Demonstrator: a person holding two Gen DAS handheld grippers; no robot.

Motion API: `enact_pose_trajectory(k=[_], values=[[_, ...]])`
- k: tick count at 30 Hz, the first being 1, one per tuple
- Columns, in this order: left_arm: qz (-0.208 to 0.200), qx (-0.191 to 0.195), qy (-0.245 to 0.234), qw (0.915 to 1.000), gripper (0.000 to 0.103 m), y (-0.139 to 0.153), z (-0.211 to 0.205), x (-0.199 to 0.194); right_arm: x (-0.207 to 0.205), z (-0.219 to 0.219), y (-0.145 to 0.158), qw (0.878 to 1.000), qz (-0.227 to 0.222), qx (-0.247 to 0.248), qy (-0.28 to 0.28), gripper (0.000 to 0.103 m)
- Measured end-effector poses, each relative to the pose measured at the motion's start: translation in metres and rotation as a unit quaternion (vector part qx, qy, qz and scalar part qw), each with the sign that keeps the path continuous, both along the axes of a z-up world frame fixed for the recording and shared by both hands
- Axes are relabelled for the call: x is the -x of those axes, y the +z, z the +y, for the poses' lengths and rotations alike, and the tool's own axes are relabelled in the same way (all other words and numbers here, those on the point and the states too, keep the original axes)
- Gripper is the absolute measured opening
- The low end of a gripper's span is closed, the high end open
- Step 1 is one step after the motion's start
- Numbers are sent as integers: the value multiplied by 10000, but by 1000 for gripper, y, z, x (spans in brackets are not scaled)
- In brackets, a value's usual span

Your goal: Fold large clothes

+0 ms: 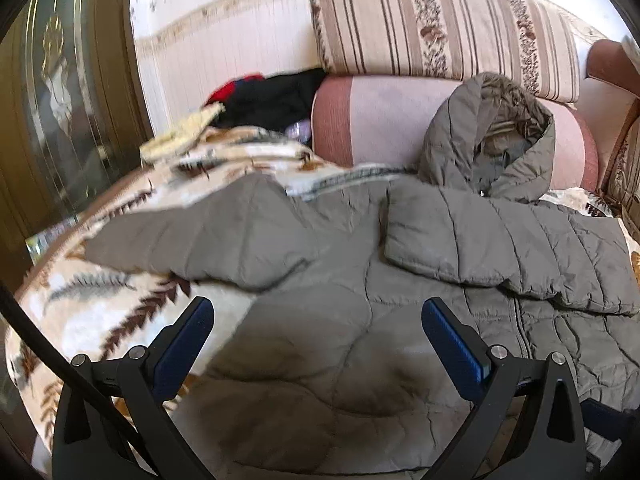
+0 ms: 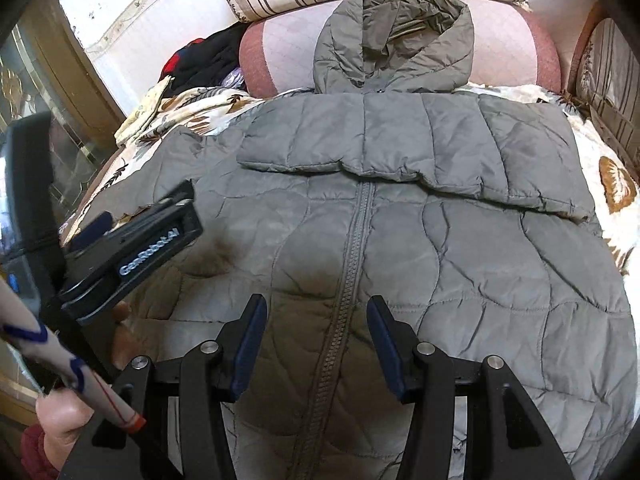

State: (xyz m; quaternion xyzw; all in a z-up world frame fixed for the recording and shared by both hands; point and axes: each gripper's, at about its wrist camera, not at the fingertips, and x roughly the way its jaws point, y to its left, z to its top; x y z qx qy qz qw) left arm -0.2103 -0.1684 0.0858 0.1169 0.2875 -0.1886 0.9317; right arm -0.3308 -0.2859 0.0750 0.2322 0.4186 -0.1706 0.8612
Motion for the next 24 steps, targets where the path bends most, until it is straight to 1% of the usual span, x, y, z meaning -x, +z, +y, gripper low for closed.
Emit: enact_pose_trajectory(k=[5, 8, 10, 12, 14, 15, 16, 18, 19, 20, 21, 22, 24], values=[[-210, -103, -55, 9997, 103, 4, -1, 5, -2, 1, -2, 10000, 42, 63, -8, 57], [-387, -136, 0, 9992, 103, 7, 1, 7, -3, 1, -4, 9999, 73, 81, 7, 57], [-414, -134, 39, 9990, 103, 9, 4, 6, -4, 2, -5, 9999, 90, 92, 16, 57], [-279, -106, 24, 9996, 103, 9, 7, -1, -5, 1, -6, 9999, 109, 110, 21, 57], [37, 31, 47, 10000, 103, 11, 16, -17, -4, 1, -8, 9999, 130, 105, 28, 57], [284, 205, 109, 9993, 103, 13, 27, -32, -4, 0, -9, 9998, 145, 97, 22, 57], [414, 340, 188, 9984, 103, 14, 36, -42, -4, -1, -10, 9998, 156, 99, 12, 57], [527, 463, 522, 9962, 103, 17, 59, -67, -4, -4, -12, 9998, 179, 77, -13, 57], [522, 507, 781, 9943, 103, 20, 75, -82, -4, -5, -13, 9998, 183, 61, -26, 57], [563, 586, 933, 9923, 103, 22, 89, -95, -4, -6, -13, 9998, 187, 58, -38, 57], [666, 680, 1055, 9899, 103, 24, 104, -109, -5, -7, -13, 9998, 187, 61, -42, 57], [814, 810, 1232, 9857, 103, 26, 123, -126, -6, -8, -13, 9998, 190, 62, -39, 57], [1012, 1102, 1424, 9784, 103, 28, 154, -152, -7, -8, -13, 9998, 190, 59, -31, 57]])
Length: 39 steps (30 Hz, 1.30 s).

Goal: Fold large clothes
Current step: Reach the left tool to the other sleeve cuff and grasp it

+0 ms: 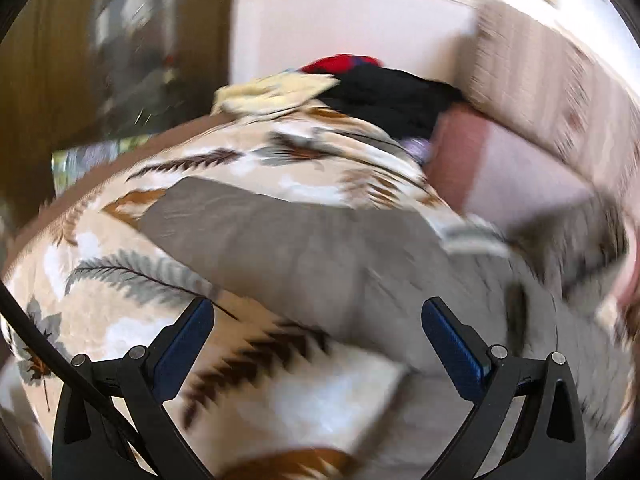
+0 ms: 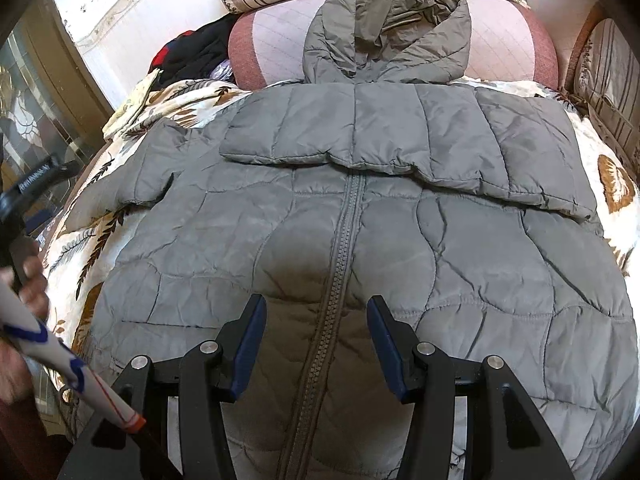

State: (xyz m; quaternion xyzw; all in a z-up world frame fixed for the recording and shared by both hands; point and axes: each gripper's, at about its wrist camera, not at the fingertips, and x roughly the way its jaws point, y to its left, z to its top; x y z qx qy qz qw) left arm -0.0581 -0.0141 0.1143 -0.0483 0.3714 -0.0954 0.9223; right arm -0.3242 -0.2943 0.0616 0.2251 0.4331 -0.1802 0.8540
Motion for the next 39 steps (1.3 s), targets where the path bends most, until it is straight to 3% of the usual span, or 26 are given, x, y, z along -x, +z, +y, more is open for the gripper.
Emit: enact_pose_trajectory(k=[2, 6, 10, 16, 24, 29, 32, 33, 35, 36, 37, 38, 39], values=[[199, 150, 147, 9996, 99, 0, 32, -31, 0, 0, -1, 10000, 14, 21, 15, 57], [722, 526, 609, 9941, 65, -16, 99, -87, -2, -1, -4, 10000, 51, 19, 26, 57], [1264, 1564, 1045, 9740, 58, -48, 167, -126, -4, -1, -6, 10000, 75, 23, 16, 57], [1440, 2305, 1243, 9543, 52, -81, 191, -150, -7, -2, -11, 9999, 142, 62, 28, 57], [1423, 2684, 1437, 9419, 49, -114, 178, -174, -9, -9, -15, 9998, 165, 85, -38, 57], [1289, 3065, 1577, 9298, 48, -117, 175, -159, -8, -14, -12, 9998, 123, 78, -124, 57], [1353, 3083, 1598, 9280, 52, -125, 169, -163, -6, -16, -9, 9998, 68, 107, -161, 57], [1318, 3106, 1601, 9276, 61, -124, 166, -164, -6, -15, -9, 9998, 73, 108, -149, 57], [1235, 3006, 1637, 9315, 63, -120, 162, -167, -5, -15, -10, 9998, 95, 101, -136, 57], [1179, 2909, 1662, 9348, 50, -117, 158, -170, -5, -14, -10, 9998, 96, 101, -130, 57], [1177, 2812, 1648, 9380, 23, -116, 157, -171, -5, -15, -10, 9998, 96, 108, -129, 57], [1198, 2724, 1599, 9412, 13, -114, 155, -174, -5, -16, -9, 9998, 83, 114, -150, 57], [1198, 2735, 1539, 9419, 12, -111, 154, -174, -4, -17, -8, 9997, 53, 124, -181, 57]])
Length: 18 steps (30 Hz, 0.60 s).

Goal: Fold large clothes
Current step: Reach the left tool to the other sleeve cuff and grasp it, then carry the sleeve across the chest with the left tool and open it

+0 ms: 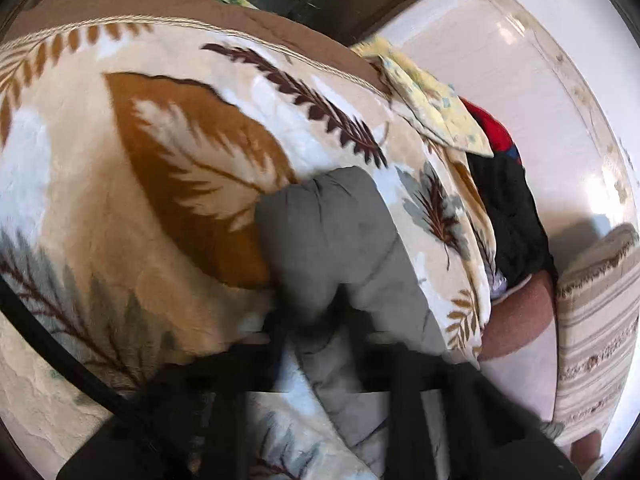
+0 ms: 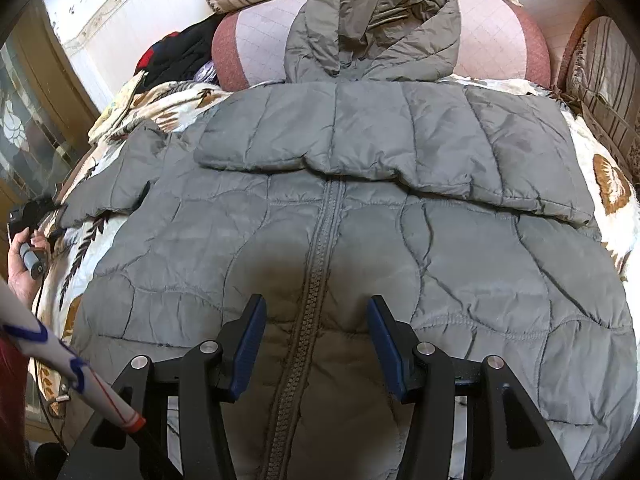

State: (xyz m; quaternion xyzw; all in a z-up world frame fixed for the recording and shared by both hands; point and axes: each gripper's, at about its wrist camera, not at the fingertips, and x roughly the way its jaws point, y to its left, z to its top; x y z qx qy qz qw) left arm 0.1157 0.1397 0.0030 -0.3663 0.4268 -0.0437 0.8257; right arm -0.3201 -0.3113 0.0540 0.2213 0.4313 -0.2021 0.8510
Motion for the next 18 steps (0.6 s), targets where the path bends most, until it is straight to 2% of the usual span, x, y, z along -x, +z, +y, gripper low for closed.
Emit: enact_pose_trajectory(k=[3, 6, 8, 11, 14, 15, 18], values=[[-352, -234, -101, 9991, 11, 24, -6, 9, 2, -7, 8, 9998, -116, 120, -106, 57], [-744, -238, -339, 9964, 11, 58, -15, 21, 7, -21, 16, 9990, -237, 193, -312, 57], [-1076, -357, -610, 9917, 11, 92, -30, 33, 13, -33, 24, 9981, -339, 201, -475, 57], [-1536, -339, -1012, 9824, 11, 141, -57, 54, 23, -48, 38, 9954, -524, 291, -749, 57], [-2020, -363, -1547, 9664, 11, 192, -101, 87, 37, -64, 54, 9908, -752, 363, -1064, 57], [-2214, -371, -1833, 9571, 11, 212, -123, 105, 42, -69, 59, 9890, -821, 411, -1159, 57], [-2561, -417, -2455, 9340, 11, 243, -181, 148, 59, -88, 73, 9823, -1002, 481, -1509, 57]])
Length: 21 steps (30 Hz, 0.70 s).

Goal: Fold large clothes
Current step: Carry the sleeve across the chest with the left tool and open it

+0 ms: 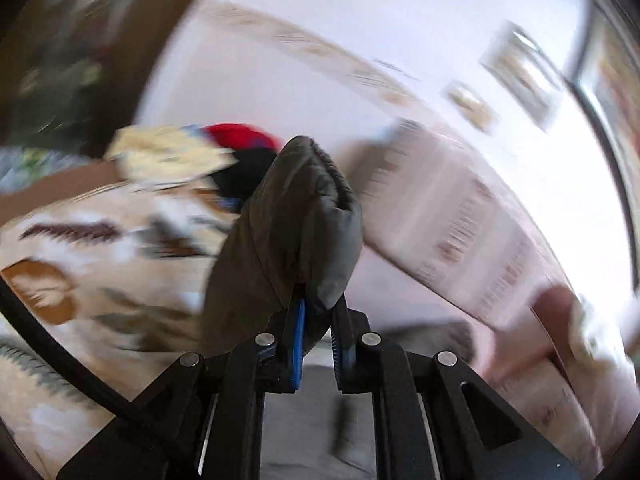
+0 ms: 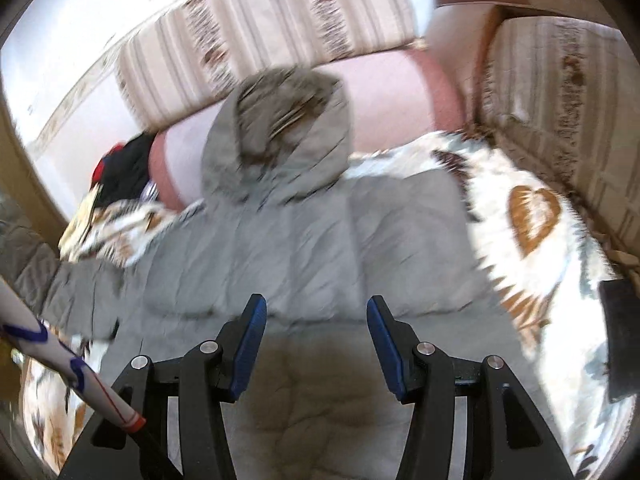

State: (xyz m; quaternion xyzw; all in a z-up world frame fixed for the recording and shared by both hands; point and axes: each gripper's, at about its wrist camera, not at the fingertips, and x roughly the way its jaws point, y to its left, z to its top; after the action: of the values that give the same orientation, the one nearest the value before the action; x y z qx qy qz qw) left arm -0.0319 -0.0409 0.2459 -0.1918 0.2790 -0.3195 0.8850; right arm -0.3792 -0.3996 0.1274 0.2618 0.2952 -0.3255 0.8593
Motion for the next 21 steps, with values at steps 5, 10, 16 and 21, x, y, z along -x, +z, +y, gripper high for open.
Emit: enact_pose_trajectory(k=[5, 10, 16, 21], values=[[-75, -23, -1208, 9926, 11, 5, -104, 82, 26, -30, 11, 9985, -215, -51, -506, 57], [179, -390, -2175, 9751, 11, -50, -212, 153, 45, -58, 8, 9946, -273, -163, -986, 57], [574, -1474, -2720, 9492, 16, -139, -305, 197, 62, -81, 6, 9899, -310, -280, -1353, 57], [963, -1716, -3137, 9289, 40, -169, -307, 204, 64, -95, 0, 9885, -373, -491, -1378, 57]])
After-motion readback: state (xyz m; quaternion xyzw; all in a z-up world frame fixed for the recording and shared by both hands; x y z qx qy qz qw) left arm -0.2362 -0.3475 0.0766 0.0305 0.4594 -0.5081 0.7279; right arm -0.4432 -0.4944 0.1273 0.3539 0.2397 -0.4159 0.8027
